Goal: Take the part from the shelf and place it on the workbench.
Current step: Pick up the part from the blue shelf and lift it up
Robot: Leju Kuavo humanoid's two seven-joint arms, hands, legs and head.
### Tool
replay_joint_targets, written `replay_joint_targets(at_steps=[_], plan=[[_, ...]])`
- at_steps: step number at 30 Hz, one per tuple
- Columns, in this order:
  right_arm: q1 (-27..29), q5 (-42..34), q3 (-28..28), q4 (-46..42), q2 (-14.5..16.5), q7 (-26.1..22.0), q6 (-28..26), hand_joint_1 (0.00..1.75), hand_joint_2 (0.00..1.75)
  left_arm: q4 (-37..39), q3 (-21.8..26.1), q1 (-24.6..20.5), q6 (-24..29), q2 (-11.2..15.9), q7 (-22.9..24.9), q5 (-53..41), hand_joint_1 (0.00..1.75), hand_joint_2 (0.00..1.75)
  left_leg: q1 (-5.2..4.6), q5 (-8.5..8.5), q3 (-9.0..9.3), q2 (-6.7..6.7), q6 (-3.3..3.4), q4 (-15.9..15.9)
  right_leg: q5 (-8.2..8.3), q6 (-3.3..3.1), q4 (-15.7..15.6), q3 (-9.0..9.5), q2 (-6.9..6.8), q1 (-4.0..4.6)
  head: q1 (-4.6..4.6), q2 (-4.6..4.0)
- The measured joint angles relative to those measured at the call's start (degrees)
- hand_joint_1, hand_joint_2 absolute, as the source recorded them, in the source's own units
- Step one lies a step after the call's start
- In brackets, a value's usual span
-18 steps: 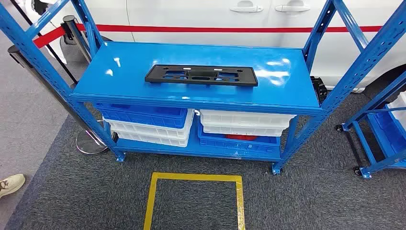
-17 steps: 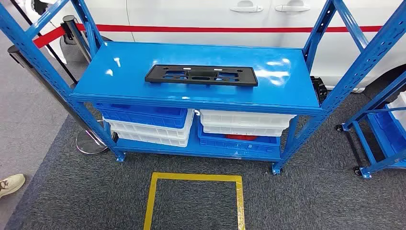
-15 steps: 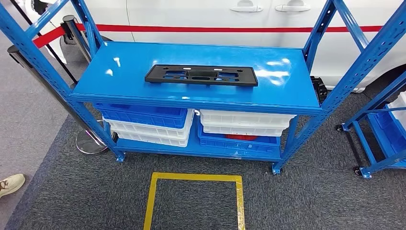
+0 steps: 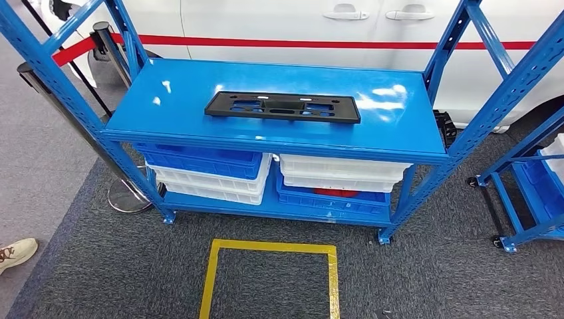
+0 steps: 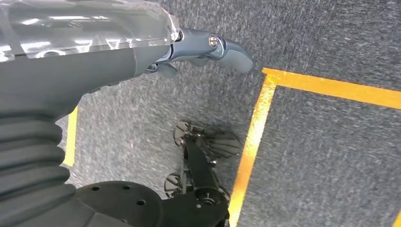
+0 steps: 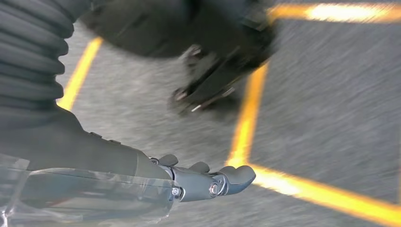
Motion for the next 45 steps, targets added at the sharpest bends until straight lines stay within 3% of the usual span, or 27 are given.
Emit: replay_joint_targets(at_steps=[2,3,5,8,9,11,12,13,14,15,17,18,21,23,25,27,28,29,30,32,34,37,39,42,43,44,45], plan=[[-0.8,-1.5,1.1,-2.0,0.5,-2.4,1.9,0.0,0.0,0.3,0.8,-0.2,-0.3,0.0,-0.6,0.0,0.0,0.0,0.36,-1.21,-0.53,-0.15,-1.13,1.9,2.44,0.32,-5.9,2.83,0.3,-0.26,0.08,0.0],[-1.2,-2.4,1.8,-3.1,0.8,-3.4,2.6,0.0,0.0,0.4,1.2,-0.4,-0.4,0.1,-0.8,0.0,0.0,0.0,0.37,-1.71,-0.86,-0.2,-1.65,2.7,2.7,-0.04,-7.4,3.54,0.51,-0.21,0.11,0.0],[-1.6,-4.2,3.2,-5.8,1.1,-4.8,3.6,0.0,0.0,0.6,1.8,-0.7,-0.5,0.1,-1.1,0.0,0.0,0.0,0.21,-2.15,-1.31,-0.33,-2.34,3.3,2.13,-1.31,-7.3,3.39,0.79,0.15,0.18,0.0],[-1.7,-6.9,5.4,-10.7,1.2,-6.5,4.7,0.0,0.0,0.9,2.6,-0.8,-0.6,0.0,-1.5,0.0,0.0,0.0,0.48,-3.19,-1.8,-0.21,-2.84,4.8,2.08,-2.66,-7.1,3.19,0.66,0.26,0.15,0.01],[-1.7,-7.8,6.2,-12.6,1.2,-7.1,5.0,0.0,0.0,1.0,2.9,-0.9,-0.6,0.0,-1.6,0.0,0.0,0.0,0.49,-4.53,-2.81,-0.07,-2.93,7.0,2.12,-2.96,-7.2,3.18,0.61,0.28,0.13,0.01],[-1.7,-9.4,7.9,-16.2,1.2,-8.1,5.7,0.0,0.0,1.1,3.4,-1.1,-0.6,0.0,-1.7,0.0,0.0,0.0,0.42,-8.06,-6.52,0.13,-2.95,14.6,2.05,-3.29,-7.2,3.18,0.46,0.55,0.11,0.01],[-1.7,-10.2,8.7,-18.0,1.2,-8.5,6.0,0.0,0.0,1.2,3.6,-1.2,-0.6,0.0,-1.8,0.0,0.0,0.0,0.38,-9.29,-8.52,0.13,-2.86,18.2,1.99,-3.4,-7.2,3.2,0.39,0.75,0.12,0.0],[-1.7,-10.9,9.5,-19.8,1.2,-8.9,6.2,0.0,0.0,1.3,3.9,-1.2,-0.6,0.0,-1.9,0.0,0.0,0.0,0.34,-9.43,-9.86,0.13,-2.65,20.4,1.91,-3.51,-7.2,3.27,0.34,0.96,0.13,0.0],[-1.6,-11.6,10.4,-21.7,1.2,-9.4,6.5,0.0,0.0,1.4,4.1,-1.2,-0.6,0.0,-2.0,0.0,0.0,0.0,0.25,-8.34,-10.18,0.13,-2.31,20.3,1.82,-3.6,-7.2,3.42,0.33,1.16,0.13,0.0],[-1.6,-12.4,11.3,-23.8,1.2,-9.8,6.8,0.0,0.0,1.5,4.4,-1.2,-0.6,0.0,-2.0,0.0,0.0,0.0,0.1,-6.26,-9.48,0.12,-1.83,18.0,1.71,-3.66,-7.2,3.62,0.36,1.33,0.13,0.0],[-1.7,-13.9,13.3,-27.8,1.2,-10.8,7.3,0.0,0.0,1.6,4.9,-1.3,-0.6,0.0,-2.3,-0.1,0.0,0.0,-0.45,-1.9,-6.61,0.14,-0.66,10.5,1.5,-3.62,-7.2,3.97,0.41,1.61,0.16,0.01],[-1.7,-14.6,14.4,-29.7,1.2,-11.2,7.6,0.0,0.0,1.7,5.1,-1.4,-0.6,0.0,-2.4,-0.1,0.0,0.0,-0.73,-0.83,-5.46,0.15,-0.23,7.6,1.44,-3.48,-7.3,3.99,0.44,1.68,0.18,0.0],[-1.7,-16.7,17.4,-35.6,1.1,-12.4,8.4,0.0,0.0,1.9,5.8,-1.6,-0.6,0.0,-2.7,-0.2,0.0,0.0,-1.2,-0.58,-4.67,0.11,0.2,5.0,1.67,-2.56,-7.6,3.82,0.4,1.63,0.22,0.0],[-1.7,-18.1,19.3,-39.8,1.0,-13.3,8.9,0.0,0.0,2.0,6.3,-1.7,-0.6,-0.1,-2.9,-0.2,0.0,0.0,-0.98,-0.04,-4.25,0.18,0.51,4.0,1.14,-1.9,-7.2,3.72,0.32,1.56,0.27,0.0],[-1.7,-19.5,21.4,-44.0,0.7,-14.2,9.4,0.0,0.0,2.1,6.8,-1.8,-0.6,-0.2,-3.2,-0.2,0.0,0.0,-0.78,0.43,-3.81,0.26,0.93,3.1,-1.49,-1.54,-2.8,1.7,0.28,1.54,0.36,-0.01],[-1.6,-20.8,23.4,-47.6,0.4,-14.9,9.9,0.0,0.0,2.3,7.3,-2.0,-0.5,-0.3,-3.4,-0.2,0.0,0.0,-0.97,0.45,-3.81,0.24,1.24,3.0,-4.46,-1.4,4.1,-1.91,0.28,1.58,0.39,0.0],[-1.5,-21.5,24.4,-49.4,0.3,-15.2,10.1,0.0,0.0,2.4,7.6,-2.0,-0.5,-0.3,-3.5,-0.2,0.0,0.0,-1.08,0.4,-3.81,0.22,1.3,3.1,-4.83,-1.37,6.3,-3.2,0.28,1.59,0.39,0.01],[-1.4,-22.1,25.3,-51.2,0.1,-15.6,10.3,0.0,0.0,2.5,7.8,-2.0,-0.5,-0.4,-3.6,-0.2,0.0,0.0,-1.17,0.32,-3.77,0.19,1.34,3.1,-4.08,-1.42,6.6,-3.57,0.28,1.59,0.39,0.01],[-1.4,-22.8,26.3,-53.1,0.0,-16.0,10.6,0.0,0.0,2.6,8.1,-2.1,-0.5,-0.4,-3.7,-0.2,0.0,0.0,-1.26,0.23,-3.71,0.15,1.35,3.3,-2.42,-1.54,5.0,-3.0,0.28,1.62,0.39,0.01],[-1.4,-24.2,28.3,-57.1,-0.2,-16.8,11.2,0.0,0.0,2.7,8.7,-2.1,-0.5,-0.6,-3.8,-0.2,0.0,0.0,-1.49,-0.08,-3.61,0.07,1.24,3.6,1.63,-2.09,-2.2,0.32,0.26,1.8,0.38,0.0],[-1.5,-25.5,30.3,-61.0,-0.4,-17.7,11.9,0.0,0.0,2.9,9.3,-2.3,-0.4,-0.7,-3.9,-0.2,0.0,0.0,-1.7,-0.32,-3.74,0.03,0.89,3.9,3.32,-2.61,-7.3,2.53,0.26,2.07,0.36,0.0],[-1.5,-27.4,33.5,-66.5,-0.7,-18.8,12.7,0.0,0.0,3.0,10.2,-2.4,-0.4,-0.7,-4.1,-0.2,0.0,0.0,-1.66,-0.39,-3.86,0.05,0.15,3.9,3.48,-3.11,-8.4,2.8,0.27,1.98,0.36,0.0],[-1.5,-28.7,35.7,-70.5,-0.8,-19.5,13.3,0.0,0.0,3.1,10.8,-2.5,-0.4,-0.8,-4.3,-0.2,0.0,0.0,-1.61,-1.81,-4.55,0.08,-0.49,5.7,3.8,-3.62,-9.1,3.13,0.11,1.53,0.25,0.01],[-1.8,-33.3,41.7,-79.5,-1.0,-22.5,15.8,0.0,0.0,3.4,12.5,-2.7,-0.3,-0.8,-5.0,-0.2,0.0,0.0,-0.88,-6.86,-9.15,0.13,-1.54,15.6,3.9,-3.96,-9.4,3.19,-0.05,1.34,0.01,0.0],[-1.9,-35.2,43.9,-82.1,-1.1,-23.6,16.7,0.0,0.0,3.5,13.0,-2.7,-0.4,-0.8,-5.3,-0.2,0.0,0.0,-0.6,-7.65,-10.57,0.14,-1.82,18.5,3.84,-3.93,-9.3,3.2,-0.04,1.3,0.02,0.0],[-2.1,-36.5,45.6,-83.8,-1.2,-24.3,17.4,0.0,0.0,3.6,13.5,-2.7,-0.6,-0.8,-5.6,-0.2,0.0,0.0,-0.35,-7.36,-11.16,0.15,-2.07,19.6,3.76,-3.85,-9.3,3.24,-0.03,1.2,0.02,0.0],[-2.2,-37.2,46.9,-85.2,-1.2,-24.6,17.7,0.0,0.0,3.6,13.9,-2.7,-0.9,-0.8,-5.8,-0.2,0.0,0.0,-0.13,-5.9,-10.59,0.16,-2.3,18.2,3.63,-3.69,-9.2,3.32,-0.02,1.05,0.02,0.0]])
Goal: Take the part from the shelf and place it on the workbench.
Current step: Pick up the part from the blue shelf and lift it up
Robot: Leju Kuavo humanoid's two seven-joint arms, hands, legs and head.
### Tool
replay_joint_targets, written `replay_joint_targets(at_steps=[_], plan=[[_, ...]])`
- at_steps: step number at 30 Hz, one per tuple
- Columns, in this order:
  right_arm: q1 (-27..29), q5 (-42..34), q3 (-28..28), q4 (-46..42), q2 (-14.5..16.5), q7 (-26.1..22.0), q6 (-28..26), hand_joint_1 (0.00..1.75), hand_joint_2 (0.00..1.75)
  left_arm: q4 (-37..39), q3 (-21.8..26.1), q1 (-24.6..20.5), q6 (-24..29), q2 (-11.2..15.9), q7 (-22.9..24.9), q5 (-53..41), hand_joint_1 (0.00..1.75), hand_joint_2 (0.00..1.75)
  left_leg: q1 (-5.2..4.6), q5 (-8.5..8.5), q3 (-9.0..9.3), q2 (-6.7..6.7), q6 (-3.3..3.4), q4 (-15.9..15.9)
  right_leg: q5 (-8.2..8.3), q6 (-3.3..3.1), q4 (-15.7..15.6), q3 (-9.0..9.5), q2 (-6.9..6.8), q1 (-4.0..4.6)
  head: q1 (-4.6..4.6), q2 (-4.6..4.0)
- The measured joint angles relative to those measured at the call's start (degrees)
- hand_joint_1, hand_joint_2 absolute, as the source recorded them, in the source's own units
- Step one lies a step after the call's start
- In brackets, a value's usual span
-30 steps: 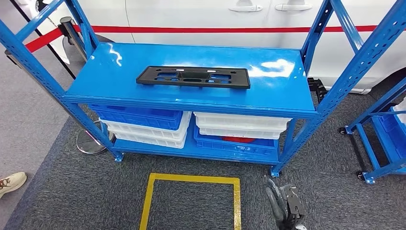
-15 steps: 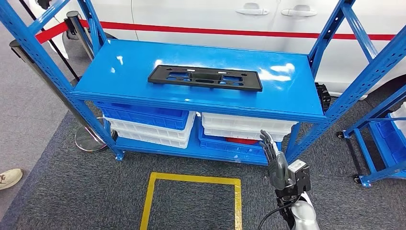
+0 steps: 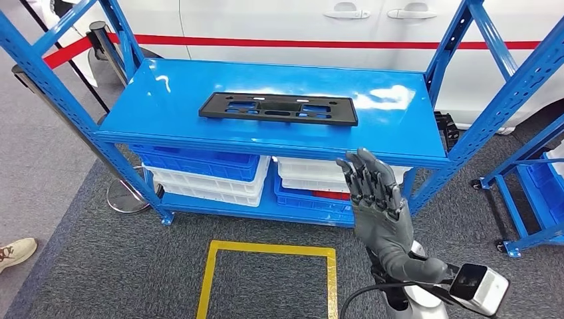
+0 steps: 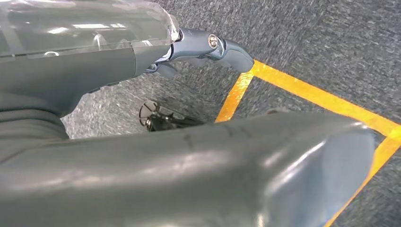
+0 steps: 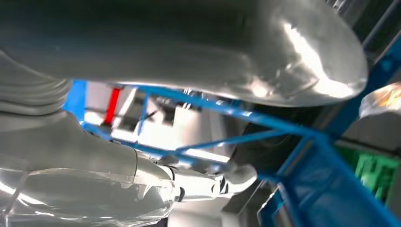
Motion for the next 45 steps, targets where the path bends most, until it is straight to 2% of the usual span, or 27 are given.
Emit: replay_joint_targets(at_steps=[2,4,7,9,11,13,14,15,17,18,19,21,24,25,27,29,30,31,33,34,35,38,40,41,43,44,45], plan=[[-0.2,-0.5,1.7,-2.0,-0.1,-0.1,0.3,0.0,0.0,0.1,0.6,0.0,-0.3,0.0,-0.3,0.0,0.0,0.0,0.42,3.9,3.44,0.04,-0.48,-7.4,-0.38,0.57,0.4,0.13,0.03,-0.35,-0.01,0.01],[-0.5,-0.6,2.9,-3.4,-0.2,-0.2,0.4,0.0,0.0,0.2,1.0,-0.2,-0.3,-0.1,-0.4,0.0,0.0,0.0,0.41,5.5,5.99,-0.1,-0.33,-12.9,-0.69,1.36,0.8,0.06,0.14,-0.29,-0.13,-0.01],[-0.6,-0.9,4.0,-4.5,-0.3,-0.2,0.5,0.0,0.0,0.4,1.5,-0.4,0.0,-0.2,-0.5,0.0,0.0,0.0,0.19,5.1,6.19,-0.31,1.23,-13.8,-0.31,2.59,1.2,-0.02,0.27,-0.15,-0.16,-0.01],[-0.7,-1.0,4.4,-4.9,-0.4,-0.3,0.6,0.0,0.0,0.4,1.8,-0.4,0.1,-0.2,-0.5,0.0,0.0,0.0,0.13,5.0,6.72,-0.3,2.26,-14.0,-0.95,3.1,2.9,-0.62,0.19,-0.35,-0.05,0.0],[-0.6,-1.0,4.9,-5.2,-0.6,-0.3,0.7,0.0,0.0,0.5,2.0,-0.4,0.3,-0.2,-0.6,0.0,0.0,0.0,-0.05,4.91,7.11,-0.22,2.92,-14.1,-3.73,3.17,8.4,-3.45,0.11,-0.3,0.1,0.0],[-0.5,-1.2,5.4,-5.3,-0.8,-0.3,0.7,0.0,0.0,0.5,2.1,-0.3,0.3,-0.2,-0.6,0.0,0.0,0.0,-0.45,4.73,7.27,-0.19,3.34,-14.1,-6.5,3.13,15.5,-7.75,0.1,-0.08,0.14,-0.01],[-0.4,-1.2,5.5,-5.3,-0.9,-0.3,0.7,0.0,0.0,0.5,2.2,-0.3,0.4,-0.2,-0.6,-0.1,0.0,0.0,-0.69,4.56,7.44,-0.2,3.49,-14.1,-6.62,3.01,17.2,-9.13,0.1,0.05,0.14,-0.01],[-0.4,-1.3,5.5,-5.3,-1.0,-0.3,0.7,0.0,0.0,0.5,2.2,-0.3,0.3,-0.2,-0.6,-0.1,0.0,0.0,-0.94,4.35,7.73,-0.24,3.6,-14.1,-5.53,2.73,16.8,-9.43,0.1,0.24,0.14,-0.01],[-0.4,-1.4,5.7,-5.2,-1.1,-0.3,0.7,0.0,0.0,0.5,2.2,-0.3,0.2,-0.3,-0.6,-0.2,0.0,0.0,-1.36,3.74,8.57,-0.34,3.68,-14.1,-0.84,1.56,10.2,-7.19,0.09,0.86,0.14,-0.01],[-0.5,-1.4,5.7,-5.2,-1.2,-0.3,0.6,0.0,0.0,0.6,2.2,-0.3,0.1,-0.4,-0.7,-0.2,0.0,0.0,-1.54,3.41,8.97,-0.37,3.59,-14.1,0.77,0.8,6.7,-5.85,0.05,1.29,0.03,-0.01],[-0.5,-1.3,5.8,-5.1,-1.3,-0.3,0.5,0.0,0.0,0.7,2.2,-0.3,0.1,-0.5,-0.7,-0.3,0.0,0.0,-1.55,3.14,9.11,-0.4,3.43,-14.1,1.38,0.16,3.8,-4.82,0.05,1.66,-0.04,-0.01],[-0.6,-0.9,6.0,-4.9,-1.4,-0.3,0.1,0.0,0.0,0.8,2.2,-0.3,0.0,-0.6,-0.8,-0.4,0.0,0.0,-1.5,2.93,9.29,-0.31,2.82,-14.1,1.11,-0.63,1.5,-4.07,0.02,2.1,-0.23,0.0],[-0.6,-0.5,6.5,-4.7,-1.5,-0.3,-0.5,0.0,0.0,0.8,2.2,-0.3,-0.2,-0.5,-0.9,-0.5,0.0,0.0,-1.52,2.49,9.88,-0.12,1.71,-12.5,1.47,-0.99,0.1,-2.09,0.03,1.51,-0.31,0.0],[-0.6,-0.5,6.7,-4.7,-1.5,-0.3,-0.5,0.0,0.0,0.8,2.2,-0.4,-0.3,-0.5,-0.9,-0.6,0.0,0.0,-1.43,1.68,9.08,-0.09,1.31,-10.5,1.32,-1.04,-0.2,-1.33,-0.01,1.22,-0.4,0.0],[-0.7,-0.5,6.9,-4.5,-1.5,-0.3,-0.5,0.0,0.0,0.8,2.2,-0.5,-0.3,-0.4,-0.9,-0.7,0.0,0.0,-0.98,-0.96,5.29,-0.06,0.42,-4.1,0.71,-1.09,-0.5,-0.35,-0.15,0.95,-0.59,0.01],[-0.6,-0.4,7.1,-4.3,-1.5,-0.2,-0.7,0.0,0.0,0.8,2.2,-0.3,-0.3,-0.3,-0.9,-0.8,0.0,0.0,-0.37,-2.95,1.27,-0.05,-0.25,0.9,-0.09,-0.85,-0.5,0.45,-0.08,0.69,-0.61,0.01],[-0.6,-0.4,7.1,-4.2,-1.5,-0.2,-1.0,0.0,0.0,0.8,2.2,-0.2,-0.3,-0.3,-0.9,-0.9,0.0,0.0,-0.08,-2.41,0.37,-0.04,-0.5,0.9,-0.54,-0.64,-0.4,0.99,-0.01,0.48,-0.61,0.01],[-0.6,-0.5,7.2,-4.0,-1.6,-0.2,-1.4,0.0,0.0,0.8,2.2,-0.1,-0.2,-0.2,-0.9,-0.9,0.0,0.0,0.21,-0.68,0.4,-0.02,-0.77,-0.9,-1.06,-0.34,-0.4,1.67,0.06,0.22,-0.61,0.0],[-0.6,-0.6,7.4,-3.6,-1.8,-0.2,-2.5,0.0,0.0,0.9,2.2,0.0,-0.2,-0.2,-0.9,-1.2,0.0,0.0,0.71,4.72,2.15,0.13,-1.39,-8.2,-2.27,0.53,-0.2,3.15,0.1,-0.24,-0.62,-0.01],[-0.6,-0.6,7.4,-3.4,-1.9,-0.2,-3.0,0.0,0.0,0.9,2.2,0.0,-0.2,-0.1,-1.0,-1.4,0.0,0.0,0.74,6.23,2.91,0.23,-1.3,-11.1,-2.8,1.03,-0.1,3.58,0.1,-0.34,-0.66,-0.01],[-0.7,-0.6,7.4,-3.1,-2.0,-0.2,-3.5,0.0,0.0,1.0,2.2,0.0,-0.1,-0.1,-1.0,-1.6,0.0,0.0,0.67,7.23,3.29,0.26,-0.89,-12.7,-3.22,1.55,-0.1,3.79,0.08,-0.32,-0.68,-0.01],[-0.8,-0.5,7.9,-2.3,-2.1,-0.2,-4.8,0.0,0.0,1.1,2.2,-0.1,0.1,-0.1,-1.0,-2.2,0.0,0.0,0.43,7.33,3.6,0.15,1.03,-13.2,-3.29,2.75,0.5,3.77,0.07,-0.28,-0.71,-0.01],[-0.9,-1.0,8.2,-1.6,-2.3,-0.2,-5.3,0.0,0.0,1.1,2.2,-0.1,0.3,-0.1,-0.9,-2.5,0.0,0.0,0.46,7.07,4.38,0.14,1.81,-13.6,-3.24,3.07,4.1,1.89,0.03,-0.43,-0.64,0.0],[-1.0,-1.6,8.3,-1.2,-2.4,-0.2,-5.2,0.0,0.0,1.1,2.2,-0.1,0.3,-0.1,-0.9,-2.7,0.0,0.0,0.41,6.87,4.78,0.16,2.17,-13.8,-3.98,3.09,7.3,-0.16,0.02,-0.42,-0.58,0.0],[-1.0,-2.8,8.4,-0.1,-2.7,-0.2,-4.6,0.0,0.0,1.1,2.2,-0.2,0.3,-0.1,-0.9,-3.0,0.0,0.0,0.06,6.26,5.41,0.28,2.78,-13.9,-6.79,2.95,14.1,-5.05,0.03,-0.21,-0.5,0.0],[-1.0,-3.2,8.4,0.4,-2.8,-0.2,-4.3,0.0,0.0,1.1,2.2,-0.3,0.3,-0.1,-0.9,-3.2,0.0,0.0,-0.18,5.89,5.81,0.37,2.99,-13.9,-7.79,2.81,16.1,-6.96,0.03,-0.02,-0.48,-0.01],[-1.0,-3.5,8.4,0.8,-2.9,-0.2,-4.0,0.0,0.0,1.1,2.2,-0.3,0.4,-0.1,-0.8,-3.3,0.0,0.0,-0.48,5.46,6.33,0.53,3.14,-13.9,-7.62,2.54,16.4,-8.03,0.02,0.22,-0.47,-0.01]])
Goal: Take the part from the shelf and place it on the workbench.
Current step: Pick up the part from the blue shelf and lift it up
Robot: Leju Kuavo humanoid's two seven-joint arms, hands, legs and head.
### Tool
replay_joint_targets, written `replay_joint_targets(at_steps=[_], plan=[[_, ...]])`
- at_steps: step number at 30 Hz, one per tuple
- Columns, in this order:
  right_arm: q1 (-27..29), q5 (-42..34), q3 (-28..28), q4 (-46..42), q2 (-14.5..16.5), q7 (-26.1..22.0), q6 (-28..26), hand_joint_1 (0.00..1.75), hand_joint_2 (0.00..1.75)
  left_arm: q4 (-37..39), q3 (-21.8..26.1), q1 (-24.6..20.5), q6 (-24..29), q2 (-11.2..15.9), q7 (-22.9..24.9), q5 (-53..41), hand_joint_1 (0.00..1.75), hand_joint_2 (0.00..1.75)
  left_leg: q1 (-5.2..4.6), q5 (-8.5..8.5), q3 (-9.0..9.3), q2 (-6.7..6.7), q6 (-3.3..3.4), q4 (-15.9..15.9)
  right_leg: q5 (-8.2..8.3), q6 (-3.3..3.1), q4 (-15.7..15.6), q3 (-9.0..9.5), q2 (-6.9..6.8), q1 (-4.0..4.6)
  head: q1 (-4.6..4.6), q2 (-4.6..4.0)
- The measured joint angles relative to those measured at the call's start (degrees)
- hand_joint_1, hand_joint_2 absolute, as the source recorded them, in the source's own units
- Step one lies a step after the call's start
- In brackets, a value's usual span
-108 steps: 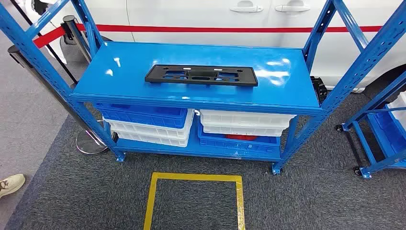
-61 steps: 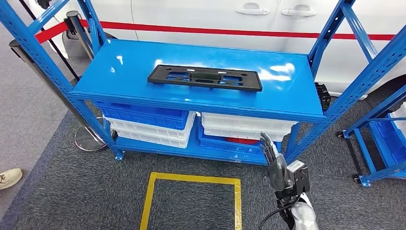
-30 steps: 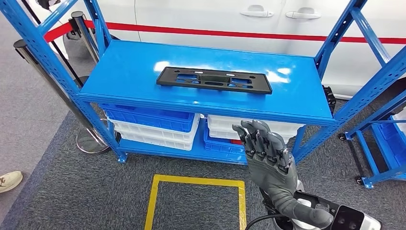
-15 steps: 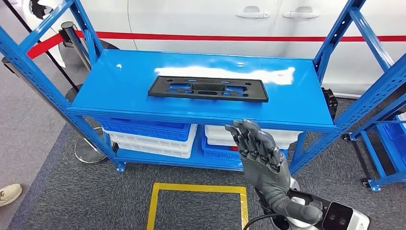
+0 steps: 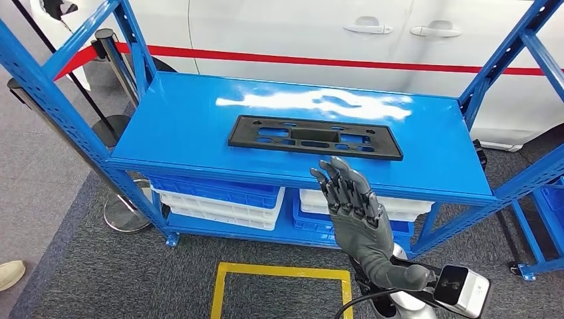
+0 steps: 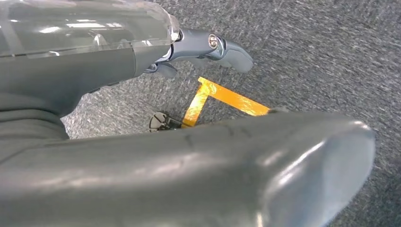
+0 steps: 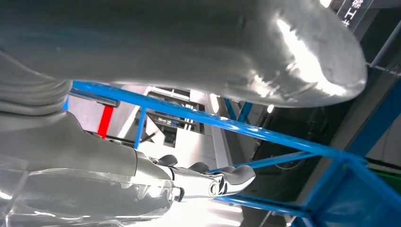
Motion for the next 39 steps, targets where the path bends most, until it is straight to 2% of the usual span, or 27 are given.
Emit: replay_joint_targets(at_steps=[1,2,3,4,5,6,8,10,11,14,15,16,18,19,21,23,25,27,29,30,31,32,33,34,35,36,39], plan=[[0.0,-0.1,0.0,0.4,-0.1,0.0,0.1,0.0,0.0,0.0,0.0,0.0,0.0,0.0,0.0,-0.1,0.0,0.0,-0.33,-0.48,0.66,0.22,0.12,0.0,1.51,-0.5,-1.5,-0.16,-0.06,0.34,0.01,0.0],[0.0,-0.1,0.0,0.6,-0.1,0.0,0.2,0.0,0.0,0.0,0.0,0.0,0.0,0.0,0.0,-0.1,0.0,0.0,-0.63,-1.0,1.39,0.52,0.21,0.0,4.19,-1.29,-4.7,0.64,-0.35,0.81,0.01,0.0],[0.0,-0.1,0.0,0.8,-0.1,0.0,0.1,0.0,0.0,0.0,0.0,0.1,0.0,-0.2,0.1,-0.1,0.0,0.0,-0.86,-1.53,2.0,0.87,0.26,-0.1,6.92,-2.35,-8.5,1.82,-1.4,1.52,-0.04,0.0],[-0.1,-0.1,0.0,0.9,-0.1,0.0,0.0,0.0,0.0,0.1,0.0,0.1,0.0,-0.3,0.1,-0.2,0.0,0.0,-1.07,-1.98,2.51,1.15,0.21,-0.2,8.57,-3.27,-11.8,2.82,-2.6,2.19,-0.12,0.0],[-0.2,0.0,0.0,1.0,-0.1,0.0,-0.1,0.0,0.0,0.1,0.0,0.2,0.1,-0.4,0.1,-0.2,0.0,0.0,-1.16,-2.34,2.78,1.53,0.04,-0.3,9.51,-3.96,-14.0,3.47,-3.56,2.76,-0.15,0.0],[-0.3,0.1,0.0,1.1,-0.1,0.0,-0.3,0.0,0.0,0.2,0.0,0.1,0.1,-0.5,0.1,-0.2,0.0,0.0,-1.22,-2.5,3.05,1.93,-0.18,-0.4,9.7,-4.35,-15.1,3.68,-4.21,3.15,-0.18,0.0],[-0.3,0.6,0.0,1.3,-0.2,0.0,-1.1,0.0,0.0,0.2,0.0,0.0,0.1,-0.4,0.0,-0.2,0.0,0.0,-1.31,-2.57,3.62,2.48,-0.81,-0.3,9.98,-4.45,-16.1,4.29,-3.41,3.0,-0.11,0.01],[-0.4,0.9,0.0,1.5,-0.2,-0.1,-1.6,0.0,0.0,0.2,0.0,-0.1,0.0,-0.4,0.0,-0.3,0.0,0.0,-1.22,-3.02,3.24,1.71,-1.34,1.8,10.11,-4.64,-16.9,5.57,-2.69,2.43,-0.19,0.01],[-0.5,1.0,0.0,1.6,-0.2,-0.1,-1.7,0.0,0.0,0.2,0.0,-0.1,0.0,-0.4,0.0,-0.4,0.0,0.0,-1.04,-3.93,1.96,1.08,-1.55,4.4,10.02,-4.69,-17.2,6.13,-2.45,2.15,-0.23,0.01],[-0.5,1.0,0.0,2.0,-0.2,-0.1,-1.7,0.0,0.0,0.2,0.0,0.0,0.0,-0.3,0.0,-0.6,0.0,0.0,-0.29,-8.03,-4.29,0.25,-2.38,14.1,9.29,-4.62,-17.3,6.88,-1.66,1.86,-0.31,0.0],[-0.5,1.1,0.0,2.1,-0.2,-0.1,-1.8,0.0,0.0,0.2,0.0,0.1,0.0,-0.2,0.0,-0.6,0.0,0.0,-0.08,-8.13,-5.58,0.26,-2.67,15.1,9.0,-4.47,-17.2,7.17,-1.37,1.74,-0.31,-0.01],[-0.5,1.1,0.0,2.3,-0.2,-0.1,-1.8,0.0,0.0,0.2,0.0,0.2,0.0,-0.2,-0.1,-0.6,0.0,0.0,0.11,-6.85,-5.87,0.27,-2.95,14.1,8.66,-4.24,-17.1,7.55,-1.12,1.55,-0.31,-0.01],[-0.4,1.3,0.0,2.5,-0.2,-0.1,-1.9,0.0,0.0,0.2,0.0,0.3,0.0,-0.1,-0.1,-0.6,0.0,0.0,0.45,-1.57,-3.88,0.3,-3.54,7.1,7.8,-3.6,-16.8,8.41,-0.82,1.13,-0.31,0.01],[-0.4,1.5,0.0,2.6,-0.2,-0.1,-2.0,0.0,0.0,0.3,0.0,0.3,0.0,-0.1,-0.1,-0.6,0.0,0.0,0.46,-0.04,-2.84,0.33,-3.69,3.7,7.4,-3.25,-16.5,8.7,-0.75,0.99,-0.33,0.01],[-0.4,2.1,0.1,2.7,-0.2,0.0,-2.5,0.0,0.0,0.3,0.1,0.1,0.1,0.0,-0.2,-0.6,0.0,0.0,0.23,0.91,-1.82,0.37,-3.01,0.3,6.77,-2.45,-16.2,8.75,-0.69,0.97,-0.37,0.0],[-0.3,3.0,0.3,2.8,-0.2,0.0,-3.0,0.0,0.0,0.3,0.3,0.1,0.1,0.1,-0.3,-0.7,0.0,0.0,0.02,0.93,-1.68,0.33,-1.7,0.2,6.35,-1.74,-16.1,8.84,-0.71,1.03,-0.38,0.0],[-0.3,3.8,0.8,2.9,-0.3,0.0,-3.5,0.0,0.0,0.3,0.4,0.2,0.1,0.2,-0.4,-1.0,0.0,0.0,0.14,1.14,-1.27,0.27,-0.86,0.0,5.41,-1.08,-15.0,8.61,-0.65,0.89,-0.3,0.0],[-0.2,4.6,1.2,3.1,-0.5,0.0,-3.8,0.0,0.0,0.3,0.5,0.2,0.0,0.3,-0.5,-1.3,0.0,0.0,0.21,0.91,-0.84,0.21,-0.19,-0.3,2.86,-0.49,-9.6,5.82,-0.55,0.7,-0.14,0.0],[0.2,5.7,1.7,3.7,-0.9,-0.1,-4.1,0.0,0.0,0.3,0.6,0.3,-0.1,0.3,-0.6,-1.6,0.0,0.0,0.13,0.44,-0.44,0.05,0.17,-0.3,0.4,-0.14,-2.1,1.2,-0.52,0.65,-0.04,0.01],[0.4,6.3,2.0,4.2,-1.2,-0.1,-4.4,0.0,0.0,0.3,0.7,0.3,0.0,0.3,-0.6,-1.7,0.0,0.0,0.08,0.15,-0.12,-0.06,0.22,-0.3,0.49,-0.12,0.0,-0.43,-0.51,0.65,-0.04,0.01],[0.5,6.9,2.3,4.7,-1.5,0.0,-4.6,0.0,0.0,0.3,0.8,0.4,0.0,0.3,-0.7,-1.9,0.0,0.0,0.02,-0.16,0.3,-0.19,0.2,-0.3,1.75,-0.23,-0.1,-1.02,-0.5,0.67,-0.04,0.01],[0.5,7.4,2.7,5.3,-1.8,0.0,-4.8,0.0,0.0,0.3,0.8,0.5,0.1,0.3,-0.6,-1.9,0.0,0.0,-0.04,-0.52,0.84,-0.32,0.15,-0.3,4.08,-0.5,-2.5,-0.47,-0.45,0.75,-0.04,0.0],[0.4,7.9,3.1,5.9,-2.0,0.0,-5.1,0.0,0.0,0.3,0.9,0.5,0.3,0.3,-0.6,-2.0,0.0,0.0,-0.1,-0.92,1.4,-0.44,0.07,-0.3,6.9,-0.98,-6.4,0.89,-0.33,0.91,-0.04,0.0],[0.2,8.3,3.5,6.6,-2.2,0.0,-5.3,0.0,0.0,0.3,1.0,0.5,0.5,0.2,-0.5,-2.0,0.0,0.0,-0.22,-1.3,1.88,-0.52,-0.08,-0.3,8.89,-1.51,-10.0,2.43,-0.2,1.1,-0.08,0.0],[-0.1,8.7,3.9,7.5,-2.3,0.0,-5.5,0.0,0.0,0.3,1.1,0.5,0.7,0.2,-0.4,-1.9,0.0,0.0,-0.28,-1.6,2.19,-0.6,-0.27,-0.4,10.11,-1.96,-13.1,3.73,-0.09,1.32,-0.05,0.01],[-0.6,9.0,4.3,8.4,-2.4,0.0,-5.7,0.0,0.0,0.3,1.3,0.5,0.9,0.1,-0.2,-1.9,0.0,0.0,-0.27,-1.79,2.32,-0.63,-0.52,-0.4,10.42,-2.28,-14.8,4.44,-0.01,1.51,-0.03,0.01],[-2.4,10.5,5.8,11.3,-2.5,0.4,-6.7,0.0,1.31,0.3,1.8,0.4,1.3,0.1,-0.2,-1.8,0.0,0.0,-0.17,-2.14,2.74,-0.52,-1.47,-1.0,9.97,-2.69,-16.3,5.19,0.05,1.46,0.08,0.01]])
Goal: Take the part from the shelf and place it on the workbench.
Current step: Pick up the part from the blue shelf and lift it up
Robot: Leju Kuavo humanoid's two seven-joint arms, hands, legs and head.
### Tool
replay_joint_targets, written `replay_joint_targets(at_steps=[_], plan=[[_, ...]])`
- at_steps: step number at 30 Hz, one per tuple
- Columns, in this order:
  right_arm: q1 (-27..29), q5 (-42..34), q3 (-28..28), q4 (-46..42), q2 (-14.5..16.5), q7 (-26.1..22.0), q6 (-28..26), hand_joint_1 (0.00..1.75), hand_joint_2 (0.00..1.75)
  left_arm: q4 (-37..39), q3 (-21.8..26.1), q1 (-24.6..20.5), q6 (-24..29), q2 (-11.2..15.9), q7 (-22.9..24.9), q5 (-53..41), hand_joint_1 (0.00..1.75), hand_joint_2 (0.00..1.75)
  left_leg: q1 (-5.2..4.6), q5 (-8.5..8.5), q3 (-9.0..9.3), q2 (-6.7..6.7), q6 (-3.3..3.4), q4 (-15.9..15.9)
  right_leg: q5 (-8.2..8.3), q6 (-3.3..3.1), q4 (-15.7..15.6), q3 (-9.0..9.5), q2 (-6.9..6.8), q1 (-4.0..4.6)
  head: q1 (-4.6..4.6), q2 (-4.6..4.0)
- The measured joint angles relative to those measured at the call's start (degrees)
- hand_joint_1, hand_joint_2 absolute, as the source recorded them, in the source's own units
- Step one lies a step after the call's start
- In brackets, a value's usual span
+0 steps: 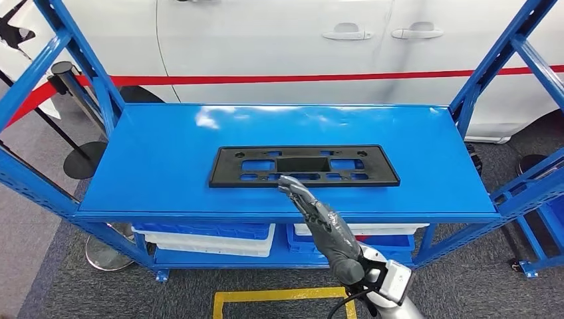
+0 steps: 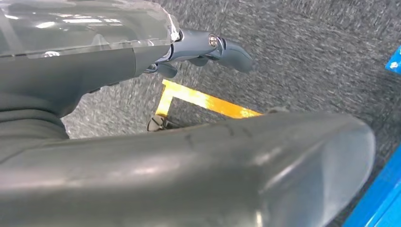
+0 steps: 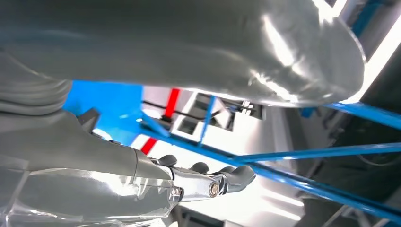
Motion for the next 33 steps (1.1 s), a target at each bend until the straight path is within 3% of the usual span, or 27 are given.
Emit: replay_joint_targets(at_steps=[1,3,5,6,7,8,10,12,15,17,18,20,22,23,24,25,27,28,31,33], plan=[[-0.7,0.9,0.6,0.9,0.0,0.3,-0.7,0.0,1.75,0.0,0.2,0.0,0.2,0.0,0.0,0.0,0.0,0.0,-0.03,-0.48,-0.03,0.04,-0.26,0.5,0.0,-0.18,-0.6,0.46,-0.03,-0.22,-0.01,0.0],[-2.2,3.5,1.8,2.7,0.0,0.9,-3.1,0.0,1.75,0.0,0.7,-0.1,0.5,0.0,0.0,0.0,0.0,0.0,0.03,-2.84,-2.11,0.05,-0.7,5.0,-0.07,-0.53,-1.4,1.33,-0.22,-0.58,-0.08,0.0],[-3.5,7.4,3.1,4.4,0.1,1.7,-6.8,0.0,1.75,0.0,1.2,0.0,0.8,0.0,0.0,0.1,0.0,0.0,0.21,-5.66,-6.34,0.05,-1.15,12.5,-0.41,-0.81,-1.4,1.65,-0.3,-0.56,-0.1,-0.01],[-3.9,9.6,3.8,5.2,0.1,2.0,-8.9,0.0,1.75,0.0,1.4,0.1,0.9,0.0,0.1,0.0,0.0,0.0,0.3,-6.04,-8.1,0.06,-1.37,15.1,-0.61,-0.83,-1.3,1.76,-0.29,-0.57,-0.1,-0.01],[-4.2,11.9,4.4,5.9,0.1,2.3,-11.1,0.0,1.75,0.0,1.6,0.2,1.1,0.0,0.2,0.0,0.0,0.44,0.37,-5.31,-8.94,0.06,-1.54,15.7,-0.84,-0.78,-1.1,1.9,-0.26,-0.6,-0.09,-0.01],[-4.5,14.3,5.0,6.4,0.1,2.7,-13.3,0.0,1.75,0.0,1.8,0.3,1.3,0.0,0.3,0.0,0.0,0.87,0.47,-3.45,-8.69,0.08,-1.67,14.1,-1.13,-0.68,-1.0,2.11,-0.21,-0.66,-0.09,0.0],[-5.0,19.7,6.2,7.3,0.1,3.8,-18.5,0.0,1.75,0.0,2.0,0.4,1.8,0.0,0.6,-0.3,0.0,1.75,0.66,1.04,-6.0,0.13,-1.72,7.0,-1.84,-0.28,-0.4,2.51,-0.13,-0.7,-0.08,-0.01],[-5.7,25.9,7.3,8.0,0.1,5.5,-24.3,0.0,1.75,0.0,2.1,0.4,2.1,0.0,0.9,-0.7,0.0,1.75,0.6,2.93,-4.03,0.08,-1.26,2.1,-2.41,0.3,0.3,2.43,-0.06,-0.49,-0.02,-0.02],[-6.5,35.6,8.8,9.3,0.4,9.7,-32.0,0.0,1.75,0.0,2.1,0.5,2.7,0.0,1.6,-1.7,0.0,1.75,0.47,2.94,-3.85,-0.03,-0.12,1.2,-2.6,1.06,0.5,2.25,-0.02,-0.39,0.08,-0.01],[-7.1,41.7,9.6,10.9,0.7,13.1,-36.5,0.0,1.75,0.0,2.1,0.5,2.9,-0.2,1.9,-2.5,0.0,1.75,0.65,3.15,-3.66,-0.01,0.59,0.9,-3.92,1.63,2.2,1.58,-0.02,-0.56,0.15,-0.01],[-7.5,44.5,9.9,11.9,0.9,14.8,-38.4,0.0,1.75,0.0,2.1,0.5,2.9,-0.2,1.9,-2.8,0.0,1.75,0.76,3.22,-3.57,0.01,0.86,0.7,-5.29,1.91,4.5,0.56,-0.02,-0.67,0.21,-0.01],[-8.2,50.3,10.5,14.8,1.3,18.7,-41.9,0.0,1.75,0.0,2.1,0.5,2.9,-0.2,1.8,-3.6,0.0,1.75,0.76,3.18,-3.55,0.02,1.15,0.7,-8.8,2.38,12.0,-3.09,-0.02,-0.86,0.34,0.0],[-8.8,54.5,10.8,18.2,1.8,21.3,-44.1,0.0,1.75,0.0,2.1,0.5,2.9,-0.3,1.6,-4.2,0.0,1.75,0.74,3.11,-3.51,-0.01,1.2,0.7,-10.14,2.59,17.5,-6.09,-0.03,-1.06,0.36,-0.01],[-9.2,56.1,10.9,20.0,2.1,22.1,-45.1,0.0,1.75,0.0,2.1,0.5,2.9,-0.3,1.5,-4.4,0.0,1.75,0.74,3.07,-3.43,-0.05,1.16,0.7,-9.15,2.57,17.2,-6.15,-0.03,-1.13,0.36,-0.01],[-9.8,57.4,11.0,21.7,2.5,22.7,-45.8,0.0,1.75,0.0,2.1,0.5,2.9,-0.3,1.3,-4.7,0.0,1.75,0.74,3.0,-3.29,-0.08,1.08,0.7,-7.12,2.46,14.4,-5.0,-0.04,-1.17,0.35,0.0],[-10.4,58.6,11.0,23.3,2.9,23.3,-46.4,0.0,1.75,0.0,2.1,0.5,2.9,-0.3,1.2,-4.9,0.0,1.75,0.74,2.92,-3.12,-0.12,0.95,0.7,-4.72,2.25,10.3,-3.1,-0.04,-1.18,0.35,-0.01],[-11.8,60.4,11.0,26.5,3.7,24.4,-47.1,0.0,1.75,0.0,2.1,0.4,2.9,-0.3,1.1,-5.3,0.0,1.75,0.55,2.71,-2.95,-0.16,0.49,0.7,-1.92,1.78,3.0,0.34,0.0,-0.95,0.33,0.0],[-12.4,60.9,11.0,28.1,4.1,24.9,-47.3,0.0,1.75,0.0,2.1,0.4,2.8,-0.3,1.1,-5.5,0.0,1.75,0.46,2.67,-2.96,-0.15,0.19,0.7,-1.59,1.61,1.2,1.09,0.03,-0.8,0.32,-0.01],[-13.5,61.9,11.0,31.8,5.0,25.6,-47.4,0.0,1.75,0.0,2.1,0.4,2.8,-0.3,1.0,-5.6,0.0,1.75,0.47,2.65,-2.86,-0.11,-0.87,0.4,-1.6,0.98,0.2,1.34,0.11,-0.72,0.29,-0.01],[-14.1,62.1,11.0,33.5,5.6,25.8,-47.5,0.0,1.75,0.0,2.1,0.4,2.8,-0.3,1.0,-5.8,0.0,1.75,0.57,1.23,-3.6,-0.06,-1.39,2.3,-1.39,0.33,-0.3,1.67,0.05,-0.96,0.26,-0.01]])
